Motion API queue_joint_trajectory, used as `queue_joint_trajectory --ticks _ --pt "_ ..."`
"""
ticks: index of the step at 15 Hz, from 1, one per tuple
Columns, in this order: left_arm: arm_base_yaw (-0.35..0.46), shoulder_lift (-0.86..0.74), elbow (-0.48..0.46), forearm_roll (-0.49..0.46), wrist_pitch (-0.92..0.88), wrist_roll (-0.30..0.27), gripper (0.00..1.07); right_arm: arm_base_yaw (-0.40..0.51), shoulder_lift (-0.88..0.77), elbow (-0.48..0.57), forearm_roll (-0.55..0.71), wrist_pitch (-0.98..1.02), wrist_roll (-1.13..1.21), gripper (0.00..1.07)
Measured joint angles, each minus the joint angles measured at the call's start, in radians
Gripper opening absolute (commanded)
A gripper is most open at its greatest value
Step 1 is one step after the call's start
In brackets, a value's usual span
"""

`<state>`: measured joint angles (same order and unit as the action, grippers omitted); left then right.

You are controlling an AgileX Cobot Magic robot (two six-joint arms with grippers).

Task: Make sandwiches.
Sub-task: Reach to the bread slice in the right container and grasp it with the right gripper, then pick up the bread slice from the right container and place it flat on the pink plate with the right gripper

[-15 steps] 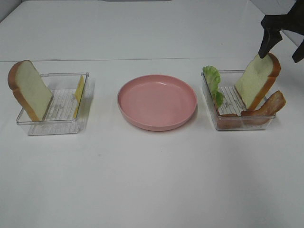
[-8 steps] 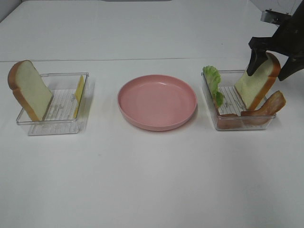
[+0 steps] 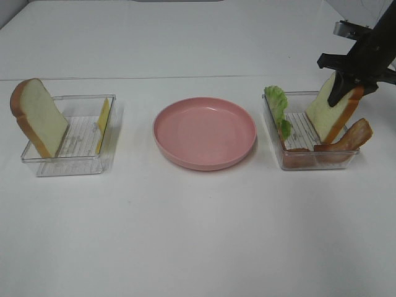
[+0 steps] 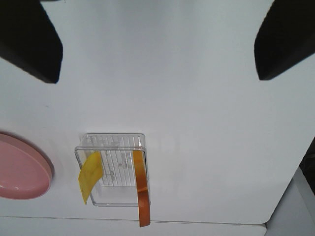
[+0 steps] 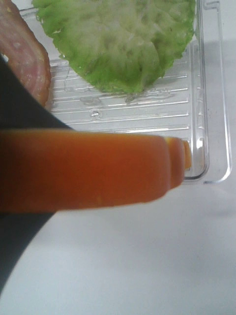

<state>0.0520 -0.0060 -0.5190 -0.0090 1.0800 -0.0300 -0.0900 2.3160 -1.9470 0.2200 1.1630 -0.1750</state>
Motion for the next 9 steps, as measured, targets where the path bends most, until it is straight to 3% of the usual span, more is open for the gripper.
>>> queue_joint_trajectory --ticks 5,9 --pt "0.0 0.0 0.0 0.0 0.0 0.0 1.0 0.001 -0.003 -0.021 0.008 0.043 -0.018 0.0" --pt "0.0 0.0 0.0 0.0 0.0 0.0 1.0 0.001 -0.097 -0.056 0.007 0.054 -0.014 0.0"
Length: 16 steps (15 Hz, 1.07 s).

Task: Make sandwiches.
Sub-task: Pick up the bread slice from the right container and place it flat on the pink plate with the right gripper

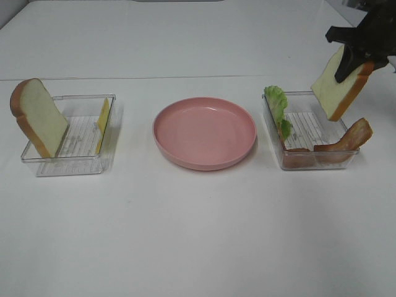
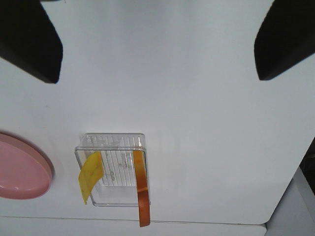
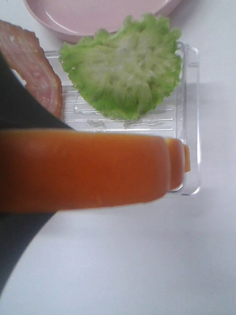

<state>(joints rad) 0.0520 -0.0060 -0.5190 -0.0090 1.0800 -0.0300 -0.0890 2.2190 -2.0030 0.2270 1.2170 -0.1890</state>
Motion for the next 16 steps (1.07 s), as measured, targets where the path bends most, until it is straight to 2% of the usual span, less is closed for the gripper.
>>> queue_joint_trajectory --ticks 2,4,7,9,12,13,16 --pt "0.0 0.0 0.0 0.0 0.0 0.0 1.0 0.0 -0.056 -0.008 0.033 -0.003 0.014 0.0" --pt "0.0 0.0 0.0 0.0 0.0 0.0 1.0 0.023 -0.115 -0.008 0.143 -0.004 0.014 0.0" --pt "0.0 0.0 0.0 0.0 0.0 0.0 1.0 0.131 -0.138 -0.008 0.181 -0.004 0.014 0.0" --pt "0.0 0.0 0.0 0.0 -0.001 0.0 1.0 0.272 -0.133 -0.008 0.188 -0.004 0.016 0.0" --pt "0.0 0.0 0.0 0.0 -0.001 0.0 1.0 0.39 -0.109 -0.008 0.193 -0.015 0.024 0.0" --pt "0.0 0.0 0.0 0.0 -0.001 0.0 1.0 0.465 -0.071 -0.008 0.196 -0.062 0.028 0.0" --pt "0.0 0.0 0.0 0.0 -0.001 0.0 1.0 0.526 -0.014 -0.008 0.204 -0.127 0.039 0.0"
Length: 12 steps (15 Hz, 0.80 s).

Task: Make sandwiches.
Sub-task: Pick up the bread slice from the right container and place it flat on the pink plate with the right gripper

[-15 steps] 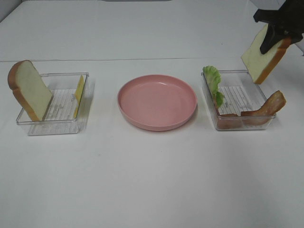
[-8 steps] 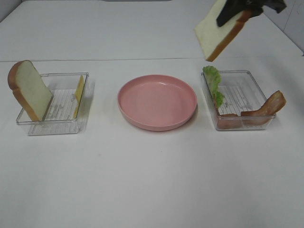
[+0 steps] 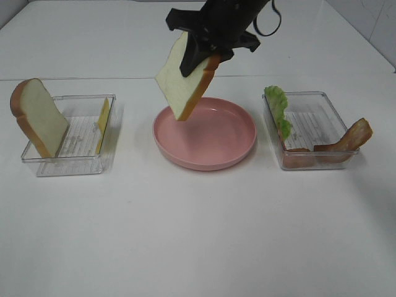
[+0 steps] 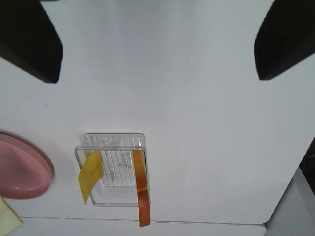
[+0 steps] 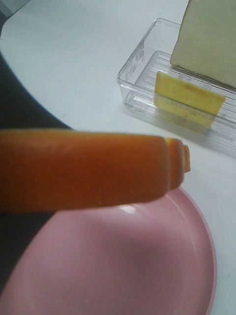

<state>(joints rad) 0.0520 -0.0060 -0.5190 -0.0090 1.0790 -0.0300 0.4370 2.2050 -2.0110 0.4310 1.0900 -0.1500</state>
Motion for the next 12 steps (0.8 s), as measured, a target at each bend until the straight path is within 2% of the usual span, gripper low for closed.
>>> queue_joint_trajectory --ticks 6,12 --pt "0.0 0.0 0.0 0.0 0.0 0.0 1.0 0.02 0.132 0.0 -0.024 -0.093 0.001 0.0" --pt "0.0 0.0 0.0 0.0 0.0 0.0 1.0 0.02 0.181 0.0 -0.074 -0.109 0.025 0.0"
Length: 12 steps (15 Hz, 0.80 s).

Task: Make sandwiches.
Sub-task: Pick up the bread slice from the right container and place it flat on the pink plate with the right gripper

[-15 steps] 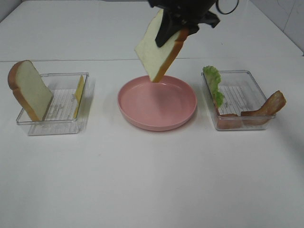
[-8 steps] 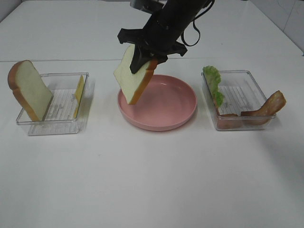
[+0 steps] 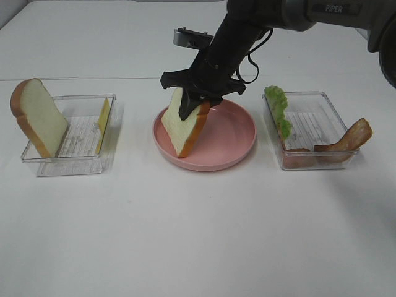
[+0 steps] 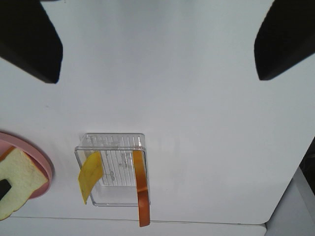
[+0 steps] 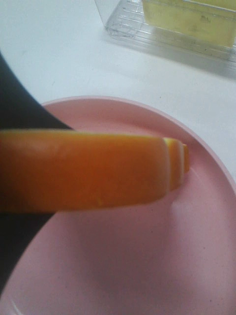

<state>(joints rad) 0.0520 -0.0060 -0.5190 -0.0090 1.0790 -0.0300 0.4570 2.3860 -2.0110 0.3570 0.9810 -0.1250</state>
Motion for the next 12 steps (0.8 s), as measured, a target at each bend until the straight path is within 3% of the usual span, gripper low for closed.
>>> queue_joint_trajectory --ticks 2,3,4,6,7,12 --pt "0.0 0.0 0.0 0.0 0.0 0.0 1.0 0.0 0.004 0.0 0.0 -0.002 0.012 0.02" --pt "0.0 0.0 0.0 0.0 0.0 0.0 1.0 0.0 0.011 -0.007 -0.022 -0.003 0.041 0.31" --pt "0.0 0.0 0.0 0.0 0.0 0.0 1.0 0.0 0.012 -0.007 -0.03 -0.005 0.048 0.42" --pt "0.0 0.0 0.0 0.0 0.0 0.0 1.0 0.0 0.02 -0.007 -0.107 -0.003 0.056 0.83" --pt "0.0 0.0 0.0 0.0 0.0 0.0 1.0 0.0 0.022 -0.007 -0.134 0.0 0.056 0.88" --pt "0.0 0.0 0.0 0.0 0.0 0.0 1.0 0.0 0.012 -0.007 -0.252 0.019 0.056 0.88"
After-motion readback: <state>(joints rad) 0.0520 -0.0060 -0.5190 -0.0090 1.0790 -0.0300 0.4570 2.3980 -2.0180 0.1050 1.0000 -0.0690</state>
